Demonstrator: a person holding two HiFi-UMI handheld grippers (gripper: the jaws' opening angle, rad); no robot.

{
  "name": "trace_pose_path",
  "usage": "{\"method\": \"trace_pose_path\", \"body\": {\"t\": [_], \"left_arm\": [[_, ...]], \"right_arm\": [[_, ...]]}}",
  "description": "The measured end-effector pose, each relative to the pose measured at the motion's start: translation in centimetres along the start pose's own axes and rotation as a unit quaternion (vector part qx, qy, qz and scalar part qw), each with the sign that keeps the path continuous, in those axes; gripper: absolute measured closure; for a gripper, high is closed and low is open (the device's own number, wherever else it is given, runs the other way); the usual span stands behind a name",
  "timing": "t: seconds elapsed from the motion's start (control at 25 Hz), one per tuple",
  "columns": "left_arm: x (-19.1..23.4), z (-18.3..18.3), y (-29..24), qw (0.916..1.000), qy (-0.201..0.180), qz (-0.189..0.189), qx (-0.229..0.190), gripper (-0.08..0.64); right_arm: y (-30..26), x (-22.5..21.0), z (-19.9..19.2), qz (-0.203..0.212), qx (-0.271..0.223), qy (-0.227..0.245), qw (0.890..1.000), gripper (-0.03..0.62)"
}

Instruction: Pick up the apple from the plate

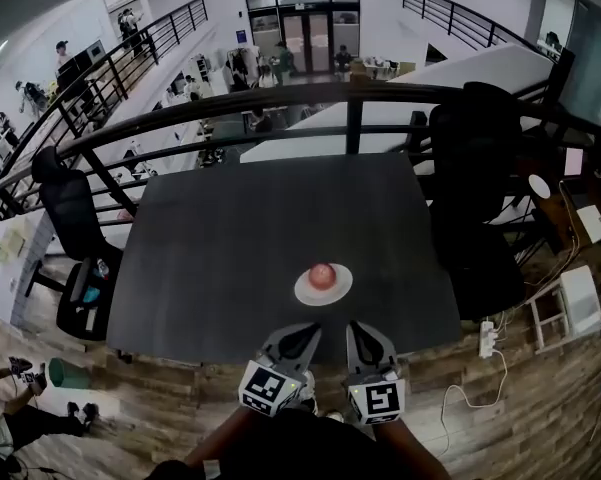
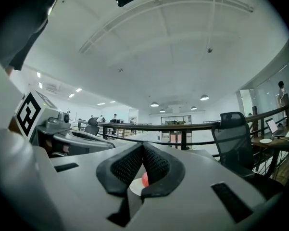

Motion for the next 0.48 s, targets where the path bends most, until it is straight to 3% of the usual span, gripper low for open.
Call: {"method": "trace_pose_path", "body": {"t": [0.2, 0.48], "left_arm": [[3.2, 0.9, -1.3, 0.9997, -0.025, 0.005, -0.001, 0.537], [7.8, 0.3, -4.4, 0.9999, 0.008, -0.005, 0.003, 0.537]], "right_arm": [[-3.9, -0.4, 0.7, -0.001, 0.012, 0.024, 1.000, 0.568], [-8.7, -1.0, 2.1, -0.010, 0.010, 0.041, 0.999, 0.568]]}}
Point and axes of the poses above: the fingertips, and each gripper's own axes: y backward along the fingers, x to its left, z out of its top, the point moved 3 cm from there along y, backward along the fingers, and after that the axes turned 15 degrees about x, right-handed, at the moved point
